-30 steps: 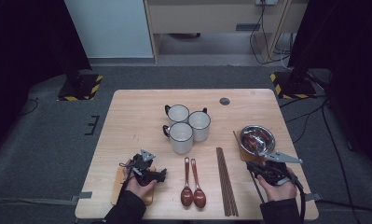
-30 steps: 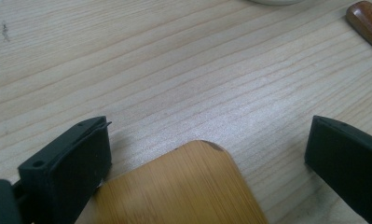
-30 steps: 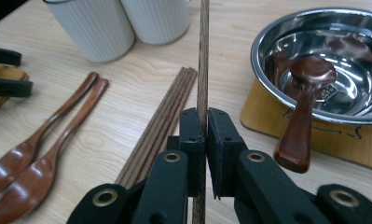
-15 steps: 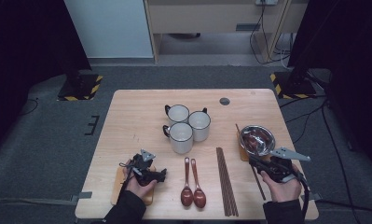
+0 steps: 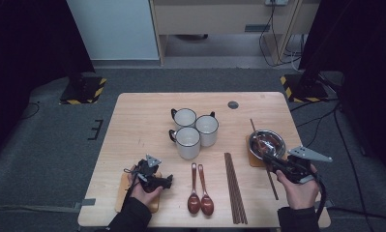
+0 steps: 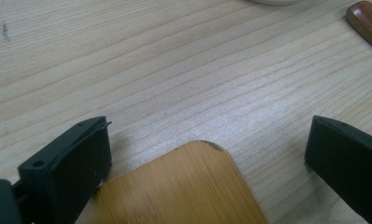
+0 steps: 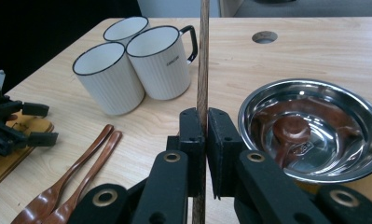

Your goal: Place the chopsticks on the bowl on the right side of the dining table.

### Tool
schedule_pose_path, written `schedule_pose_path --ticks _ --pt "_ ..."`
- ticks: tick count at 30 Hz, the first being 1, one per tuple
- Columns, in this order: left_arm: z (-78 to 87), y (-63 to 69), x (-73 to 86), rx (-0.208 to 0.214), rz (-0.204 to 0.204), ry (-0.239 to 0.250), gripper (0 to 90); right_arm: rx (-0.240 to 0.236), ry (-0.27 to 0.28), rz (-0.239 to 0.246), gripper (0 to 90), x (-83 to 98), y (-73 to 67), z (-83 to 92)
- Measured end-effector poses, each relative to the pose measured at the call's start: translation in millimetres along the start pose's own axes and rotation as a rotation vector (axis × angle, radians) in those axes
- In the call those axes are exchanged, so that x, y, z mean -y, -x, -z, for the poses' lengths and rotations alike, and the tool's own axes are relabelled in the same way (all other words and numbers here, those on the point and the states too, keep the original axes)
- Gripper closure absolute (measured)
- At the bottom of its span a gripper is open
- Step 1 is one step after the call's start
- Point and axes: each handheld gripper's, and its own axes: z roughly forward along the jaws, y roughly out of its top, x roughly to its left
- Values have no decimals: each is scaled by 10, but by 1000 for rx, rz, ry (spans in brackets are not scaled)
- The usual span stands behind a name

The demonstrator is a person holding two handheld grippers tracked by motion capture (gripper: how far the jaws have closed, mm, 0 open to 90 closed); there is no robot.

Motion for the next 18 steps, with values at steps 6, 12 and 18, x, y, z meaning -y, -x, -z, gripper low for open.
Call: schedule_pose_path --ticks 6,12,18 --pt "0 0 0 0 0 0 0 4 14 -2 853 -38 50 13" --pt "0 0 0 0 0 0 0 22 30 -10 853 -74 140 47" --pt "0 0 0 0 0 0 0 39 41 -16 853 -90 248 41"
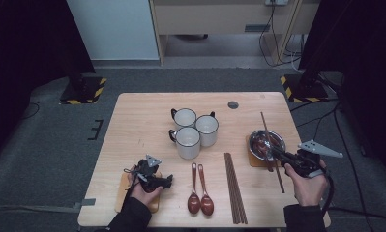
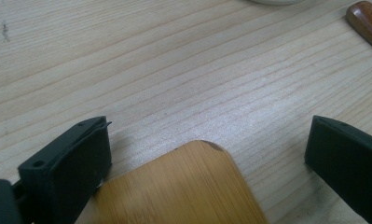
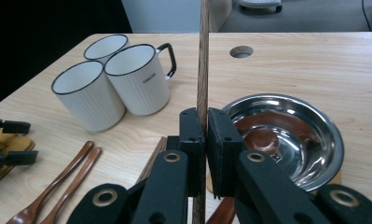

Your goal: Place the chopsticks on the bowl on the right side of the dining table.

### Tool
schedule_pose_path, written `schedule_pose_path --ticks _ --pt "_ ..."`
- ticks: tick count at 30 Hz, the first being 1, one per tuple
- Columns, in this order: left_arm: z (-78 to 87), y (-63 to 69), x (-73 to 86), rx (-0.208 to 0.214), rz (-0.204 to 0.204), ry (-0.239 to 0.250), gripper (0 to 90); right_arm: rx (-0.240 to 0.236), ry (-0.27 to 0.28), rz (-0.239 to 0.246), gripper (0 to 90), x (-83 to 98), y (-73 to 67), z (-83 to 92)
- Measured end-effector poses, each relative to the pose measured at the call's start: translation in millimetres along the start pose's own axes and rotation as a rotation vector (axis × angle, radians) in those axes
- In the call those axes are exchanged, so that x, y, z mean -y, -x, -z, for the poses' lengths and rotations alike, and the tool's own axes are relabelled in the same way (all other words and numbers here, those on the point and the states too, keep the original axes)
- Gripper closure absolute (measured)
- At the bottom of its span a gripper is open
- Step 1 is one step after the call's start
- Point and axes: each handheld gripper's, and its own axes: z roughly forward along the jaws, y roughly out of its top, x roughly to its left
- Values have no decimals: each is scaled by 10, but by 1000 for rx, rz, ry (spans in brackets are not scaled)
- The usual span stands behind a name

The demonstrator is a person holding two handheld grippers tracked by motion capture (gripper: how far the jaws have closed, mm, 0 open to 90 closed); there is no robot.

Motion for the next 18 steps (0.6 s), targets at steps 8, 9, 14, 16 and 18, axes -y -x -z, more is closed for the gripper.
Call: schedule_pose_path --ticks 8,9,14,16,18 --pt "0 0 0 0 0 0 0 15 9 8 853 -24 101 -44" --pt "0 0 0 0 0 0 0 15 7 9 853 -24 108 -47" --pt "0 -1 0 1 0 0 0 26 7 5 853 -34 173 -74" --pt "0 0 0 0 0 0 0 30 7 3 853 -41 195 -95" --pt "0 0 0 0 0 0 0 36 7 6 853 -47 223 -125"
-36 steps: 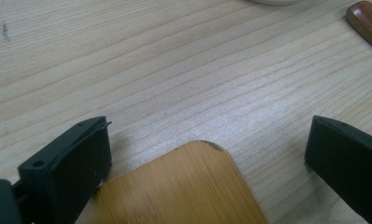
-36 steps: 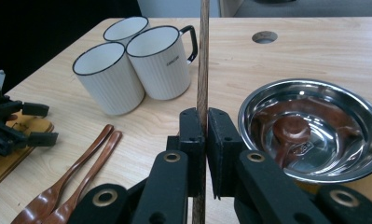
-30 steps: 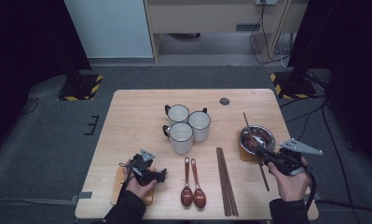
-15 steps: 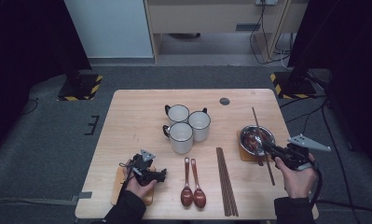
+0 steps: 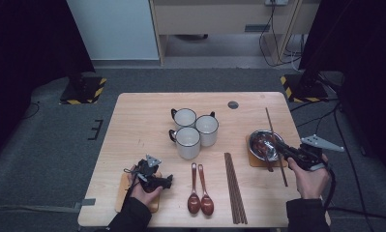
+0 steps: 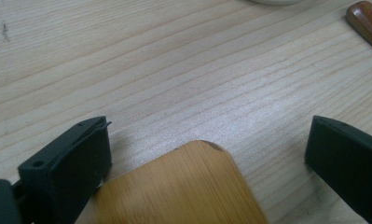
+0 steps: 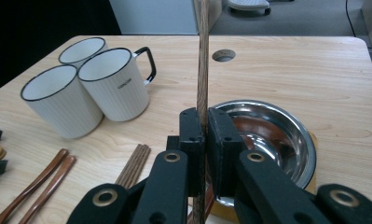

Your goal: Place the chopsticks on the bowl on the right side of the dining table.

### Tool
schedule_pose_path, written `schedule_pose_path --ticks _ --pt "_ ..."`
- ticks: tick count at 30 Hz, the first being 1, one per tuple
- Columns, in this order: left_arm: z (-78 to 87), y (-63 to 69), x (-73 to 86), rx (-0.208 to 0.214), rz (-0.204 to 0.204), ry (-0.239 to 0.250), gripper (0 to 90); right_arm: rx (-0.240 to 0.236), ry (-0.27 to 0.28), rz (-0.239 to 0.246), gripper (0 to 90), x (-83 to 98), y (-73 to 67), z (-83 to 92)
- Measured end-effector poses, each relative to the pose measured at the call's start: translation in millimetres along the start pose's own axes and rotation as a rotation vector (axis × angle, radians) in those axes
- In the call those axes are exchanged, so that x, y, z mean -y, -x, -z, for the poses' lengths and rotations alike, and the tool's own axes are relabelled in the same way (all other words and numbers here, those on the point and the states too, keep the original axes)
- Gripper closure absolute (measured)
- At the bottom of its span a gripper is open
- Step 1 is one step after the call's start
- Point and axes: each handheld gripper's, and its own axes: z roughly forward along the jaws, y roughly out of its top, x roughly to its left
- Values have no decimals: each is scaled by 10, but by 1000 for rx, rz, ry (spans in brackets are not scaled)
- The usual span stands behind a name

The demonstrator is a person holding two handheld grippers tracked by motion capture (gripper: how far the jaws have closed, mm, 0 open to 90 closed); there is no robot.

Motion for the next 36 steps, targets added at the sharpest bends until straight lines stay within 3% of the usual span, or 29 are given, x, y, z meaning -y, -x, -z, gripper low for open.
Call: schedule_pose_path --ticks 24,36 --pt "1 -1 0 0 -2 -1 0 39 -31 -18 853 -11 284 -319" --pt "1 -1 0 1 -1 -1 0 62 -79 -15 853 21 387 -535"
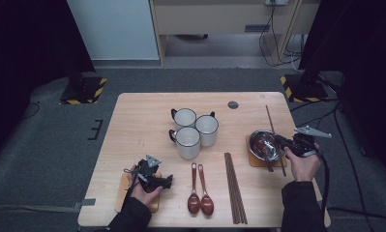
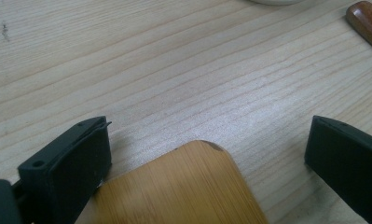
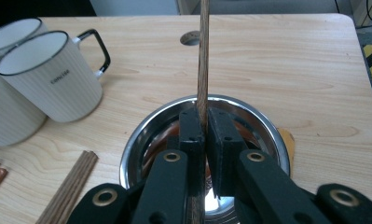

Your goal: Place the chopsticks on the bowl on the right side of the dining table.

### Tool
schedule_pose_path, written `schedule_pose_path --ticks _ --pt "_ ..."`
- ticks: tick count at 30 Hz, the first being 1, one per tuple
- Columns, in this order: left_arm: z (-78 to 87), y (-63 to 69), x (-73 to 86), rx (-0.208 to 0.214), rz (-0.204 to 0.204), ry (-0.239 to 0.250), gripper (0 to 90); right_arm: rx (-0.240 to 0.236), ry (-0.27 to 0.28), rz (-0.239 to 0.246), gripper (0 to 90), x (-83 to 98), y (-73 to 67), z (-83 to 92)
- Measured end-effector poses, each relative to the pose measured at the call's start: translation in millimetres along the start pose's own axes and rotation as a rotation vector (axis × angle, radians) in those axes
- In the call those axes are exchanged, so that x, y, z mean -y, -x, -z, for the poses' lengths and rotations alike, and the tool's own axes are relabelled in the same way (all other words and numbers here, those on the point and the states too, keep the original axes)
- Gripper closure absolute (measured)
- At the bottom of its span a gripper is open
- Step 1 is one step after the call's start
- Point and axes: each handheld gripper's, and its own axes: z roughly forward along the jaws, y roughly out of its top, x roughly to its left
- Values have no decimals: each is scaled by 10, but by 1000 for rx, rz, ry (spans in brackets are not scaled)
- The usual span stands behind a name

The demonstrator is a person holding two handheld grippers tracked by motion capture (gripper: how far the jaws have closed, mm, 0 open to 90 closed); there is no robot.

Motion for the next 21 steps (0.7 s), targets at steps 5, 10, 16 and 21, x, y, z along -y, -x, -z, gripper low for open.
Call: schedule_pose_path --ticks 5,10,16,21 --pt "0 0 0 0 0 0 0 3 -20 9 853 22 12 -71" --pt "0 0 0 0 0 0 0 7 -34 10 853 33 2 -131" --pt "0 -1 0 1 0 0 0 16 -55 19 852 47 5 -199" --pt "0 -1 0 1 0 0 0 21 -74 23 852 60 2 -263"
